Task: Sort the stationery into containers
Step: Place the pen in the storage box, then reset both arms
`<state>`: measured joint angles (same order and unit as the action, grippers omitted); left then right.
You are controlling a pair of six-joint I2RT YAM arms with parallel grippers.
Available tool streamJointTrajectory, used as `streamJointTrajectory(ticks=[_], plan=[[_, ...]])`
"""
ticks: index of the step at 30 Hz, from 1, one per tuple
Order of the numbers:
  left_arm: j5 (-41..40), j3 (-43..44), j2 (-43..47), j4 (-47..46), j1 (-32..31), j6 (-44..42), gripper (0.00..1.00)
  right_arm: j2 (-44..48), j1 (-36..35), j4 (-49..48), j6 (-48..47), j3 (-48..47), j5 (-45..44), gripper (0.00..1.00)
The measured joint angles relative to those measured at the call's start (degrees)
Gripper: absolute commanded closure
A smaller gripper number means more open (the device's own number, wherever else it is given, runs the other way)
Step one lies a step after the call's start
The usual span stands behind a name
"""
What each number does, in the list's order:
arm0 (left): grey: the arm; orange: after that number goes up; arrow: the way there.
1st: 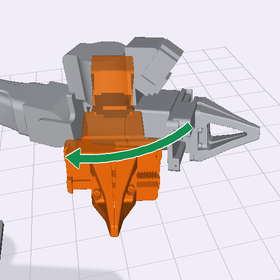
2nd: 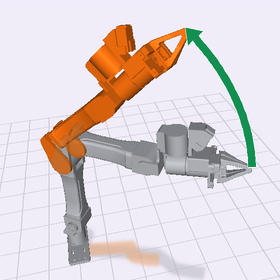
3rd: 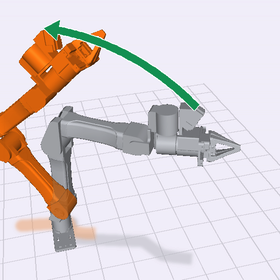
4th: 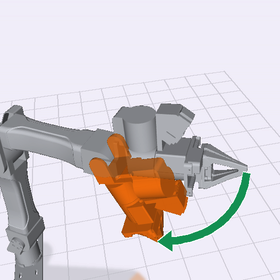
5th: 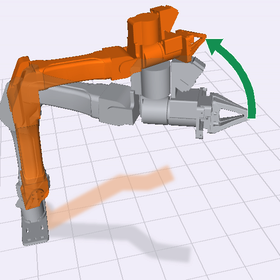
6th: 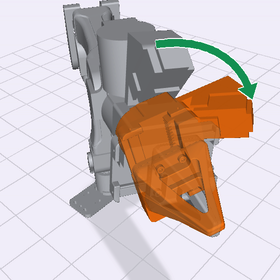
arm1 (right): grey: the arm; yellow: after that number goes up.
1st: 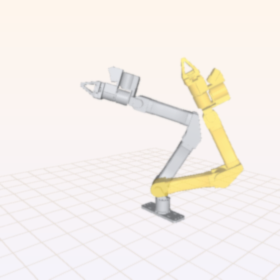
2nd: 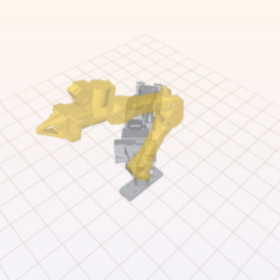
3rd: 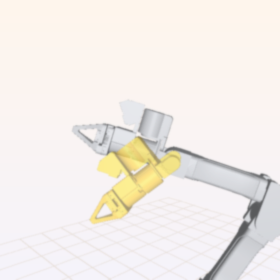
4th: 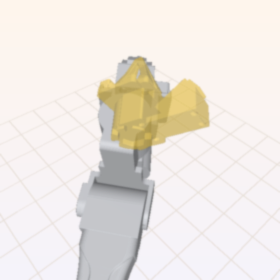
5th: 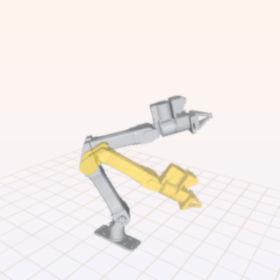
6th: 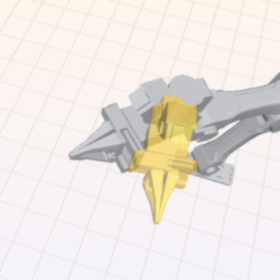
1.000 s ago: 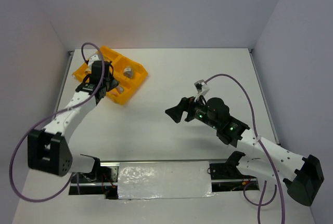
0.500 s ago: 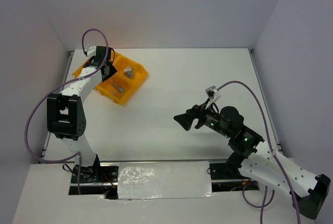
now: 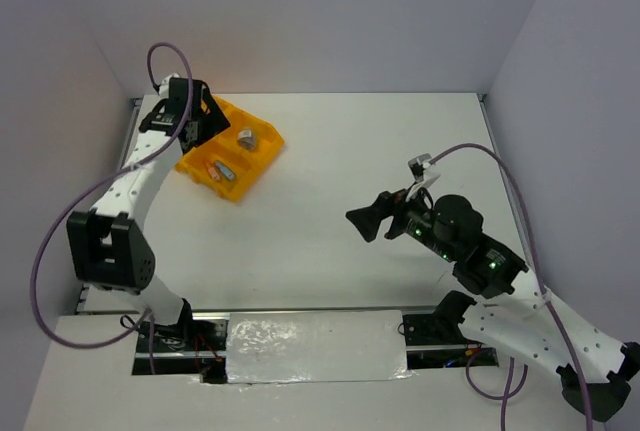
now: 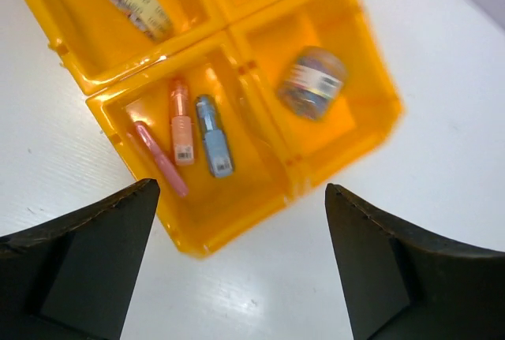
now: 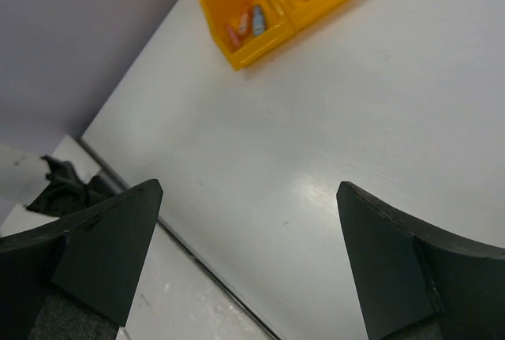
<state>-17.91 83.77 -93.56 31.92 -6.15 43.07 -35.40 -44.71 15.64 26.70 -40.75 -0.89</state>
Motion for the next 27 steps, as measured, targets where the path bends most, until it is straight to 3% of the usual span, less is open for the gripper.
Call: streamJointTrajectory(ticks=[4,9,14,21,27], plan=[[2.01,0.04,12.57,2.49,-2.78,-6.45,0.01,1.09,0.0,9.55,-2.67,-8.52,-7.72,0.0],[2.51,-8.04,32.35,4.2,-4.37,-14.53,0.01,2.49,0.0,21.27,-6.05,-21.51,-18.69,0.0],[1.84,-16.59,45.55,8.61,-4.13,-17.68,0.01,5.09,0.0,30.4,-8.39,-31.47,-27.65,0.0],[2.82,-21.7,57.61,15.5,-4.13,-18.78,0.01,12.92,0.0,38.4,-9.7,-31.8,-31.5,0.0],[4.17,-24.76,66.18,18.95,-4.13,-18.95,0.01,16.33,0.0,39.23,-9.86,-26.67,-31.41,0.0]])
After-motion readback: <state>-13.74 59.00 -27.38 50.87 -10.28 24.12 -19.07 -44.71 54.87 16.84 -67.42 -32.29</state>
